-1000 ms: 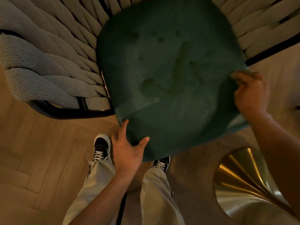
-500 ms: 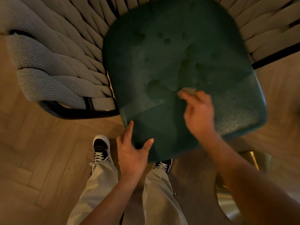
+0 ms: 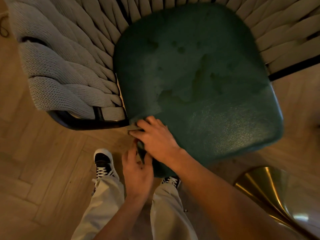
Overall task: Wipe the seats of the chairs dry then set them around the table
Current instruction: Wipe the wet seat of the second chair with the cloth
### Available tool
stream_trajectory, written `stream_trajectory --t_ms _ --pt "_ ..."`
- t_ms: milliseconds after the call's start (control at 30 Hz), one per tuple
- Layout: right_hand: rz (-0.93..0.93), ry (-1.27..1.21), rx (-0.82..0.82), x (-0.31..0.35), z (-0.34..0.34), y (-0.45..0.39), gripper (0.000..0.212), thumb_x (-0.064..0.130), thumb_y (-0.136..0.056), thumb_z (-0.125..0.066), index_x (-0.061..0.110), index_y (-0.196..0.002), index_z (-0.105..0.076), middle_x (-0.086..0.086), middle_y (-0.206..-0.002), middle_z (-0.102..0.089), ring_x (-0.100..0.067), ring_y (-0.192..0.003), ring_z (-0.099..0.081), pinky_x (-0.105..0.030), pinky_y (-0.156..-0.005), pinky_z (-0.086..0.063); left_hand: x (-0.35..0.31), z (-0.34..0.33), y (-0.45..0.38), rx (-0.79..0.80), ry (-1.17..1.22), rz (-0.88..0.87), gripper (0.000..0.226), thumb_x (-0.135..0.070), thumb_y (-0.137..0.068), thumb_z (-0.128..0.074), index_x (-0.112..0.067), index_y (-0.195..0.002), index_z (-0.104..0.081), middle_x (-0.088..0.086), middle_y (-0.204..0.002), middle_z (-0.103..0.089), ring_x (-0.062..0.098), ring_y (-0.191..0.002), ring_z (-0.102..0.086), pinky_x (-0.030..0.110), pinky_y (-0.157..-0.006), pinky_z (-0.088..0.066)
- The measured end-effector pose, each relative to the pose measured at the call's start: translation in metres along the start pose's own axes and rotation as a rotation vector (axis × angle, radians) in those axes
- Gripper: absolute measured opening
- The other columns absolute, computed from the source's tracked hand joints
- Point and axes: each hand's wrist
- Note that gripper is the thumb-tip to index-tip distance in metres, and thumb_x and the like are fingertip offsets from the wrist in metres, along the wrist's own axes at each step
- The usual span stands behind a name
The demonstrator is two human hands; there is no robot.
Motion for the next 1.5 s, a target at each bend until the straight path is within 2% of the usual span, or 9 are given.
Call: stream_trajectory --t_ms 67,167,367,467,667,933,1167,1300,1500 --pt "-0.076 -0.004 -0.106 -0.023 0.006 0.012 0.039 0.014 -0.067 -0.062 0.024 -0.103 -0.072 -0.003 -0.101 -0.062 -0.028 -0.093 -0.048 -0.038 -0.072 -0.049 -0.009 -0.002 -0.001 0.004 -0.020 -0.077 0.058 -0.030 -0.087 -0.069 -0.027 -0.141 -0.047 0.003 -0.133 -0.047 -0.017 -0.110 -0.042 0.000 -0.092 -0.029" --pt "-0.218 0.010 -0.212 -0.075 0.027 0.038 0.046 0.012 -0.066 -0.048 0.024 -0.103 -0.072 -0.005 -0.099 -0.064 -0.033 -0.087 -0.055 -0.040 -0.072 -0.051 -0.017 -0.006 -0.004 0.021 -0.095 -0.098 0.076 -0.045 -0.075 -0.076 -0.037 -0.143 -0.042 0.005 -0.141 -0.037 0.009 -0.126 -0.041 0.020 -0.104 -0.032" --pt "-0.554 0.051 -0.356 -0.184 0.085 0.096 0.049 0.006 -0.074 -0.040 0.018 -0.112 -0.069 -0.010 -0.117 -0.063 -0.028 -0.104 -0.053 -0.035 -0.093 -0.035 -0.019 -0.019 -0.004 0.051 -0.337 -0.086 0.094 -0.055 -0.066 -0.079 -0.040 -0.147 -0.034 0.012 -0.152 -0.023 0.034 -0.139 -0.028 0.049 -0.109 -0.037" --pt "-0.747 0.059 -0.386 -0.226 0.108 0.111 0.050 0.006 -0.079 -0.037 0.014 -0.118 -0.066 -0.012 -0.122 -0.062 -0.033 -0.113 -0.051 -0.036 -0.101 -0.032 -0.018 -0.021 -0.005 0.034 -0.332 -0.076 0.094 -0.050 -0.064 -0.083 -0.037 -0.146 -0.038 0.015 -0.152 -0.025 0.036 -0.139 -0.028 0.050 -0.107 -0.037" --pt "-1.033 -0.065 -0.496 -0.263 0.103 0.103 0.054 0.015 -0.077 -0.034 0.009 -0.120 -0.065 -0.018 -0.118 -0.061 -0.035 -0.104 -0.058 -0.033 -0.093 -0.044 -0.018 -0.018 -0.007 0.026 -0.353 -0.078 0.095 -0.054 -0.063 -0.082 -0.038 -0.145 -0.038 0.012 -0.152 -0.028 0.031 -0.139 -0.032 0.048 -0.106 -0.040" --pt "-0.593 -0.071 -0.510 -0.140 0.052 0.058 0.048 -0.006 -0.074 -0.044 0.013 -0.108 -0.071 -0.008 -0.111 -0.066 -0.025 -0.099 -0.059 -0.027 -0.093 -0.043 -0.022 -0.011 -0.006 0.060 -0.394 -0.095 0.091 -0.063 -0.067 -0.074 -0.040 -0.147 -0.035 0.013 -0.151 -0.028 0.030 -0.136 -0.031 0.046 -0.106 -0.038" --pt "-0.222 -0.186 -0.041 -0.019 0.002 -0.001 0.045 0.010 -0.074 -0.049 0.022 -0.113 -0.069 -0.001 -0.116 -0.064 -0.025 -0.105 -0.057 -0.042 -0.089 -0.048 -0.011 -0.015 -0.002 0.125 -0.371 -0.123 0.088 -0.045 -0.069 -0.079 -0.019 -0.145 -0.043 0.025 -0.150 -0.031 0.040 -0.135 -0.034 0.046 -0.108 -0.036" --pt "-0.090 -0.143 0.105 0.012 0.004 -0.033 0.042 0.007 -0.071 -0.066 0.019 -0.111 -0.071 -0.007 -0.114 -0.062 -0.029 -0.102 -0.052 -0.041 -0.085 -0.046 0.000 -0.012 -0.004 0.191 -0.379 -0.140 0.079 -0.053 -0.075 -0.047 -0.010 -0.141 -0.046 0.019 -0.150 -0.036 0.034 -0.138 -0.033 0.041 -0.111 -0.036" --pt "0.016 -0.025 0.146 -0.010 0.021 -0.027 0.040 0.011 -0.077 -0.062 0.017 -0.116 -0.068 -0.007 -0.119 -0.058 -0.030 -0.105 -0.050 -0.042 -0.087 -0.046 -0.020 -0.014 -0.001 0.153 -0.381 -0.124 0.097 -0.040 -0.065 -0.084 -0.014 -0.146 -0.038 0.022 -0.154 -0.023 0.038 -0.141 -0.025 0.048 -0.112 -0.033"
Point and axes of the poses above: each hand's wrist, its own y-axis away from the middle knuckle, its own z-axis out of the back of the hand, x = y × z
